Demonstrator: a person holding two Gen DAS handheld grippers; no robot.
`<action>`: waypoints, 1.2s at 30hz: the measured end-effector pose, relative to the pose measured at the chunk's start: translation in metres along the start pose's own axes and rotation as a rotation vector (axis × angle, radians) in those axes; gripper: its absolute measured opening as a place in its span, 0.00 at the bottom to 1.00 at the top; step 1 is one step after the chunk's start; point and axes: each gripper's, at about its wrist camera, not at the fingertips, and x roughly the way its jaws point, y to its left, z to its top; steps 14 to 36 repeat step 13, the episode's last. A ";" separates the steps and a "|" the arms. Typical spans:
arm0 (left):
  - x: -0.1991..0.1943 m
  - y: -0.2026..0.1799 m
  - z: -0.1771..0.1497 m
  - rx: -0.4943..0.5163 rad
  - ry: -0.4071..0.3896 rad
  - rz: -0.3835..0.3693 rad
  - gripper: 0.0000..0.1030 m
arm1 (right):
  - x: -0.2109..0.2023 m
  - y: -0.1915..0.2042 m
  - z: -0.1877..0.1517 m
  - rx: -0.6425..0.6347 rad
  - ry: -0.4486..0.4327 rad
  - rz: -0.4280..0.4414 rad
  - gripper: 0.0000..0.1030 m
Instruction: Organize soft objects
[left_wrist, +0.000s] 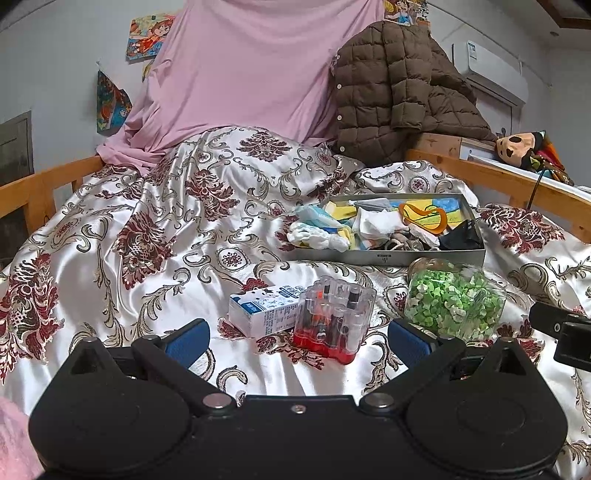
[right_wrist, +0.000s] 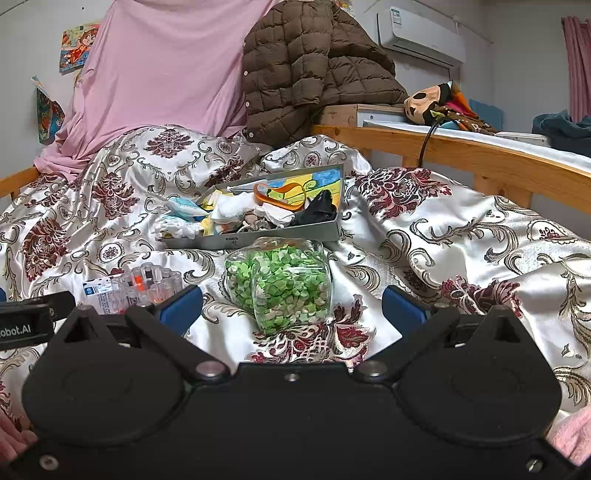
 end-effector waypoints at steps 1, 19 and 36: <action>0.000 0.000 0.000 -0.001 0.001 -0.001 0.99 | 0.000 0.000 0.000 0.000 0.000 0.000 0.99; -0.003 0.000 0.001 0.007 -0.011 -0.021 0.99 | 0.000 0.001 0.000 0.001 0.002 -0.001 0.99; -0.003 0.000 0.001 0.007 -0.011 -0.021 0.99 | 0.000 0.001 0.000 0.001 0.002 -0.001 0.99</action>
